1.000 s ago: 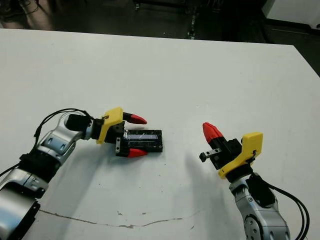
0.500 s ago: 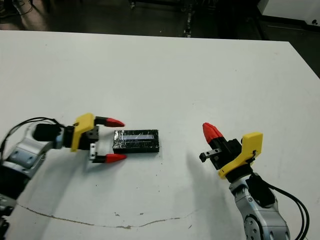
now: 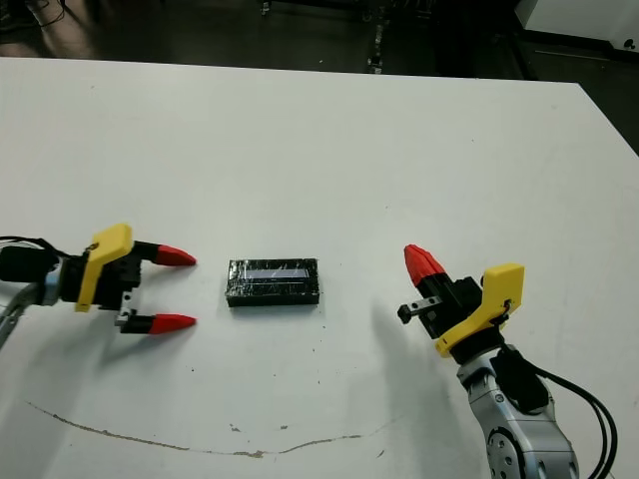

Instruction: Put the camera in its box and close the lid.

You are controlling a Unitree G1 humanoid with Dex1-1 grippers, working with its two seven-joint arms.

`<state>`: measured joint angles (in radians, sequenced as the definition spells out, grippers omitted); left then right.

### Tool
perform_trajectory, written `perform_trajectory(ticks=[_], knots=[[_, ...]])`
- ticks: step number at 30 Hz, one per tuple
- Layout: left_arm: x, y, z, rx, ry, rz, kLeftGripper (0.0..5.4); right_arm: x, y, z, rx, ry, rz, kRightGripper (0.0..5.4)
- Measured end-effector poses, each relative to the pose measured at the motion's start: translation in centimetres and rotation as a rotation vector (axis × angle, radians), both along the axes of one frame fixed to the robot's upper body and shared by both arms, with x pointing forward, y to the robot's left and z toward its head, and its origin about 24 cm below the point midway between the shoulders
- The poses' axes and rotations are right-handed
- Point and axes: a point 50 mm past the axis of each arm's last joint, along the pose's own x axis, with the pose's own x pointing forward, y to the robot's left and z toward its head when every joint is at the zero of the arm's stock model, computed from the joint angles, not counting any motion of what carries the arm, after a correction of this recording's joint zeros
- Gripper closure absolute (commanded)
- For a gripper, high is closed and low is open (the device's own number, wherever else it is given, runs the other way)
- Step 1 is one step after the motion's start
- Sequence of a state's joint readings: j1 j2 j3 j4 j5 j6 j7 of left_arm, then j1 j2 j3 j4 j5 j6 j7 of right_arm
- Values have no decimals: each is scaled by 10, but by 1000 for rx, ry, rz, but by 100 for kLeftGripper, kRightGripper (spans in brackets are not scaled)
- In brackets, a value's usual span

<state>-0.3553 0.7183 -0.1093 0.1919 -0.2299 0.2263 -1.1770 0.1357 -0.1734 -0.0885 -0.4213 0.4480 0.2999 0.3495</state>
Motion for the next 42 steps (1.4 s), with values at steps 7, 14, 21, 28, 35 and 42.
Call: perform_trajectory(ticks=[7,14,21,28,35,42], knots=[[5,-5,46,-219,-186,193,69,1,1,1,4,0,4,540],[-5,-41,53,-516,-296,208,176,1,1,1,3,2,3,540],[-16,-84,39,-670,-292,254,280,1,2,1,3,4,-6,540],[-27,-123,10,-669,-195,279,383,1,2,0,4,4,-5,540],[-33,-142,-12,-586,-81,304,494,1,2,0,10,5,-3,540],[-31,-149,-25,-521,-46,301,538,1,2,0,10,5,-3,540]])
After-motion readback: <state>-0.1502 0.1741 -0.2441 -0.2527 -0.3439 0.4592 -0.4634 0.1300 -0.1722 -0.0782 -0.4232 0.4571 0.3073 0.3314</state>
